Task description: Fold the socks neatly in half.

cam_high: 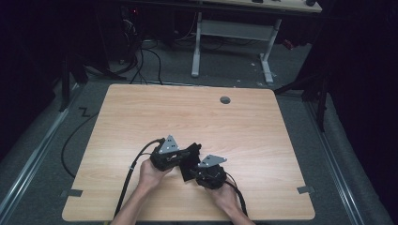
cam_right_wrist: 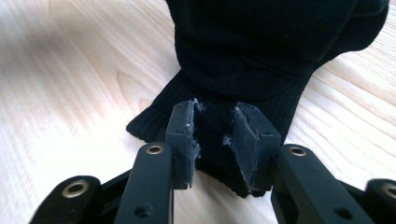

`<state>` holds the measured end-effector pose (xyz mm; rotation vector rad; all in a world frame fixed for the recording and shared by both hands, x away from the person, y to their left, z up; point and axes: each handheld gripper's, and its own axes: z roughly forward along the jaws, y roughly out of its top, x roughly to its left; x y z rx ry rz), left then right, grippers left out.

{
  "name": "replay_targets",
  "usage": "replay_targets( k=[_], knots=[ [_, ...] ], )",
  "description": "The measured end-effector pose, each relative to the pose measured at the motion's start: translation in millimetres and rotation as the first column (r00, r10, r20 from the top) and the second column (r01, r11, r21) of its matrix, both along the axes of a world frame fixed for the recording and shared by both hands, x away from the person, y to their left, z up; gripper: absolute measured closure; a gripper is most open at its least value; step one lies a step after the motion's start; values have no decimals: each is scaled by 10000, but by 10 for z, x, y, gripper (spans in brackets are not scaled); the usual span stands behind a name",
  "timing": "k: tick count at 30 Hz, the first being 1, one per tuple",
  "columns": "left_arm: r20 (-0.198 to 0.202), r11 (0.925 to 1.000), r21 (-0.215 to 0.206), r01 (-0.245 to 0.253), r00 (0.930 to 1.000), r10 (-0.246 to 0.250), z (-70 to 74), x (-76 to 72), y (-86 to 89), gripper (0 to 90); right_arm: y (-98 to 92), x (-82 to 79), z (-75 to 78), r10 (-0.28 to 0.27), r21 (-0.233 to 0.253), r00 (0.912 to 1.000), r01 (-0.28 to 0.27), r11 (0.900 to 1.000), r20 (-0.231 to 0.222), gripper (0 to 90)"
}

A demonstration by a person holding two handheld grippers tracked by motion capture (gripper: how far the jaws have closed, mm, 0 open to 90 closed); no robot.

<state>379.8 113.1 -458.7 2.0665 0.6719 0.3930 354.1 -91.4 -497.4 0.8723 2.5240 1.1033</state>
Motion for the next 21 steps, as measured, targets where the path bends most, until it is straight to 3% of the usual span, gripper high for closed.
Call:
replay_targets(
  k=[6, 15, 21],
  knots=[
    [-26, 10000, -45, 39, 10000, -40, -14, 25, 21, 836, 108, 99, -19, -278, 93, 9996, 278, 9996, 54, 689],
    [-104, 9997, 160, 198, 9998, -196, -147, -87, 28, 831, 192, 190, -34, -577, 260, 9983, 574, 9980, 102, 685],
    [-236, 9999, 101, 93, 9997, -91, -241, -106, 48, 830, 131, 155, 21, -665, 327, 9978, 662, 9973, 76, 593]
  ],
)
